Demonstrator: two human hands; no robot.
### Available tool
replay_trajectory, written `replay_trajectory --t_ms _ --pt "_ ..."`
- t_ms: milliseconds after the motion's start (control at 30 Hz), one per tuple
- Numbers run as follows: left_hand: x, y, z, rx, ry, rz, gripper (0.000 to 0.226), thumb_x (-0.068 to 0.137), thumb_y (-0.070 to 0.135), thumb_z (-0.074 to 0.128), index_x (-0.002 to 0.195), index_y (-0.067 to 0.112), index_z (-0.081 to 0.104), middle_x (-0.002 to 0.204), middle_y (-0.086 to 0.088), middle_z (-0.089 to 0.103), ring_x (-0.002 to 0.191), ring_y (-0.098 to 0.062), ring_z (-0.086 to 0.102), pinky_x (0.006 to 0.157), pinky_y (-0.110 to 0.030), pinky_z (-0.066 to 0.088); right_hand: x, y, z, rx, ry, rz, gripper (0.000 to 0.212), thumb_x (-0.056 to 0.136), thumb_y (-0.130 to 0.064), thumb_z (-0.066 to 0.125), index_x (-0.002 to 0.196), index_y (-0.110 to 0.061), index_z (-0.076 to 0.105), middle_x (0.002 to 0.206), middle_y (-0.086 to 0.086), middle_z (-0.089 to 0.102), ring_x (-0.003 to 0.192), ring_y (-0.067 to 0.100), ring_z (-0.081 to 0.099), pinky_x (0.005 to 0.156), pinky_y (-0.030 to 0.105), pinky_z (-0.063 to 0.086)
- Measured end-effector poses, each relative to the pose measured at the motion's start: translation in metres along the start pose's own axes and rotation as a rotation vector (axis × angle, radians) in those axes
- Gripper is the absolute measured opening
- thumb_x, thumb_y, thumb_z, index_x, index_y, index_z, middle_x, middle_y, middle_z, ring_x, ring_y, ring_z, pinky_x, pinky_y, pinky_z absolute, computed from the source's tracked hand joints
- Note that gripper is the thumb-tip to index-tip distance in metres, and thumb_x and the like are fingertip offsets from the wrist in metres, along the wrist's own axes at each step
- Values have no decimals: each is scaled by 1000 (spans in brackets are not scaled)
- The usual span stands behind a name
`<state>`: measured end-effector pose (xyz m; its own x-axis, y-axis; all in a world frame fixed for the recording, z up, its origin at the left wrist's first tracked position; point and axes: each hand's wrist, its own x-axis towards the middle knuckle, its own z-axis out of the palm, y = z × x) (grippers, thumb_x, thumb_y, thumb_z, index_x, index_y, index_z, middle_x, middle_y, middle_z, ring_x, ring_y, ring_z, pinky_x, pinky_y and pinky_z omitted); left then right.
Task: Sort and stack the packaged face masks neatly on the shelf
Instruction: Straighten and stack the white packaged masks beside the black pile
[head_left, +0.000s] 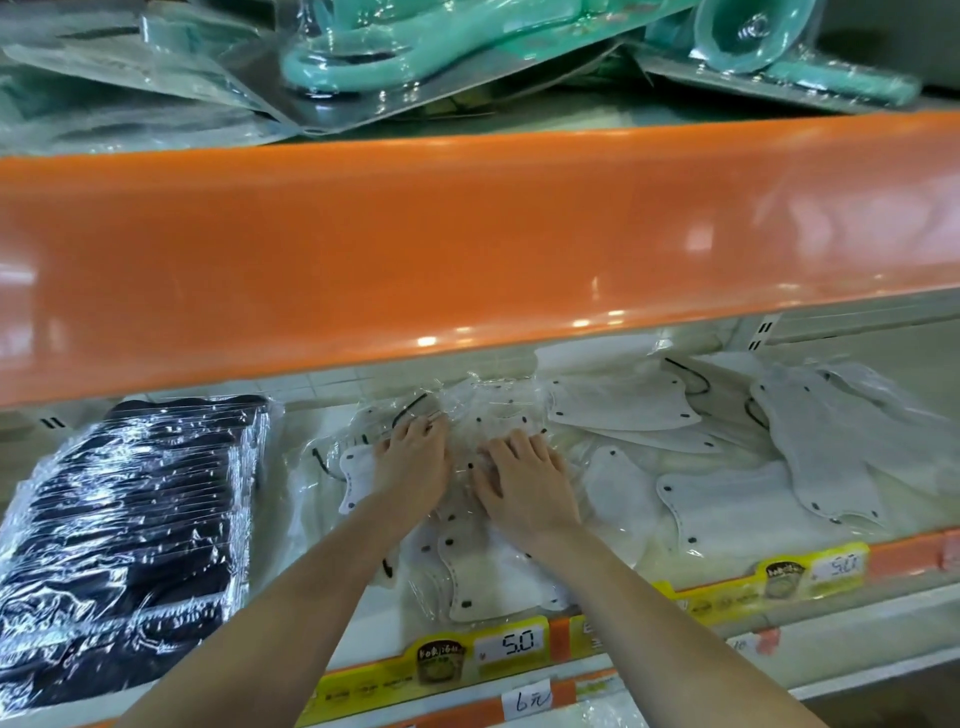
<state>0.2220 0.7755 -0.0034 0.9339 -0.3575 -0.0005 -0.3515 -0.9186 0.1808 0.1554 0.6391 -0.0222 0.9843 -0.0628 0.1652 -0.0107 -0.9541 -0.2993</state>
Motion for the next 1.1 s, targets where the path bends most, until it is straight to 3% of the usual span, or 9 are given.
replay_trajectory --t_ms 200,333,467,567,667,900,1100 --pt "-2 -4 1 59 57 -30 39 98 15 33 135 21 44 139 1 46 132 -21 35 104 -38 30 7 -3 4 -34 -3 30 48 98 -42 33 138 -15 39 148 7 29 137 25 24 115 39 17" --pt "-7 -7 1 86 106 -41 38 90 7 44 126 21 47 131 4 51 126 -19 41 96 -32 35 27 -5 3 -14 7 -26 45 99 -36 34 138 -14 39 153 6 25 140 23 21 117 37 10" --pt "-11 -15 -1 47 127 -17 27 91 11 44 114 23 54 117 6 59 107 -19 54 81 -30 40 48 -12 1 45 -145 -58 50 102 -41 29 146 -18 29 158 0 17 145 19 11 119 39 5" --pt "-11 -20 -7 -59 112 -55 32 92 12 42 118 23 56 116 4 60 106 -20 54 85 -31 40 51 -14 9 -28 -196 -58 51 101 -46 26 145 -21 32 153 -1 28 143 19 18 118 42 10" --pt "-8 -27 -12 -88 90 -94 32 95 15 39 125 17 52 117 -3 55 110 -22 49 88 -34 41 46 -12 10 -67 -113 -75 46 99 -49 28 136 -26 41 140 -3 41 132 19 33 112 41 22" --pt "12 -25 -7 -108 -31 -66 37 99 21 36 135 15 44 137 -5 48 128 -24 40 101 -39 34 37 -11 11 -112 -46 -67 39 94 -49 38 125 -26 47 123 4 39 116 23 39 103 43 30" --pt "27 -4 1 -266 -11 -68 36 98 16 37 133 12 46 132 -6 53 121 -23 44 99 -38 35 35 -8 12 3 26 -78 30 94 -42 45 115 -22 53 117 2 41 111 21 38 102 34 28"
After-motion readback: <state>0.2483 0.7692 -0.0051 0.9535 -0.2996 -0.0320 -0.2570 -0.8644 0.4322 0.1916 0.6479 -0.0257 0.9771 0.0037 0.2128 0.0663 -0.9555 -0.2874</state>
